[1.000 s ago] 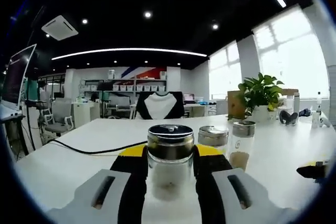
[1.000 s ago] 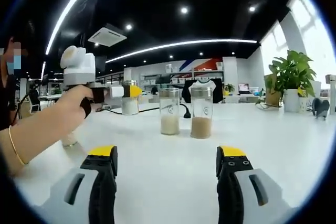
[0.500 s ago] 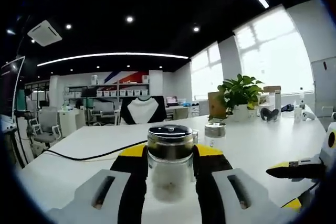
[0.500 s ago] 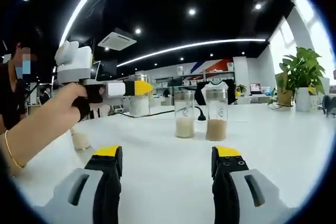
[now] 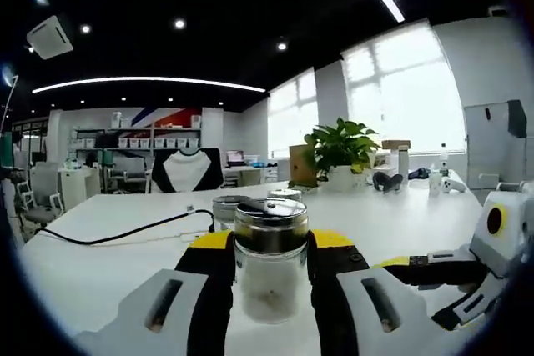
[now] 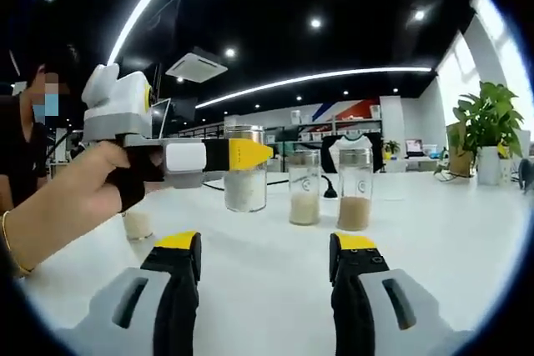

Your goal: Rotate the seasoning bottle until the label or dispensing opening points toward the visible target arrow and the bottle remains upright within the marked orientation range

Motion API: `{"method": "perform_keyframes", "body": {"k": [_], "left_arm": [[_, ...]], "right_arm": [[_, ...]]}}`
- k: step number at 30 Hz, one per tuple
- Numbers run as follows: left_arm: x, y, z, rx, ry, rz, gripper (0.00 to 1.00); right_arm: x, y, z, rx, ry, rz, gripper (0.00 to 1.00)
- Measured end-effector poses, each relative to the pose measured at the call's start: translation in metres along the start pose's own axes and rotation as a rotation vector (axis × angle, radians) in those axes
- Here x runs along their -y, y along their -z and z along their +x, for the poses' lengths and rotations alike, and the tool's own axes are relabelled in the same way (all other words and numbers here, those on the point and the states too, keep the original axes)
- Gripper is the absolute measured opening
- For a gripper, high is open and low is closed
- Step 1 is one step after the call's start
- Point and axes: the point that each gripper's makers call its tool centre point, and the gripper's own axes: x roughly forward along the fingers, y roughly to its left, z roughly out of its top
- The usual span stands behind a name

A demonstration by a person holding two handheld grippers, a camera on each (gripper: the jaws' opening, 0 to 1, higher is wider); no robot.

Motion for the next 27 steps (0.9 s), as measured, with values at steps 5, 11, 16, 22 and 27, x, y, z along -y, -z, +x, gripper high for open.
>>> {"method": "perform_keyframes", "body": {"k": [5,11,16,22,27], "left_arm": [[0.012,0.002,-0.001,-0.004,0.053,0.001,0.35],[0.025,0.007,-0.002,-0.017,0.142,-0.006,0.35],[0.035,0.006,-0.003,-0.007,0.19,-0.015,0.35],[0.044,0.006,-0.005,-0.002,0.238,-0.02,0.35],[0.048,0.012,-0.004,-0.03,0.261,0.019,0.35]], "right_arm": [[0.0,0.0,0.0,0.001,0.001,-0.002,0.61],[-0.003,-0.004,0.0,0.016,-0.007,-0.019,0.56],[-0.003,-0.008,-0.001,0.035,-0.008,-0.038,0.51],[0.0,-0.008,-0.002,0.042,0.001,-0.03,0.48],[-0.001,-0.007,-0.002,0.036,-0.002,-0.021,0.49]]}}
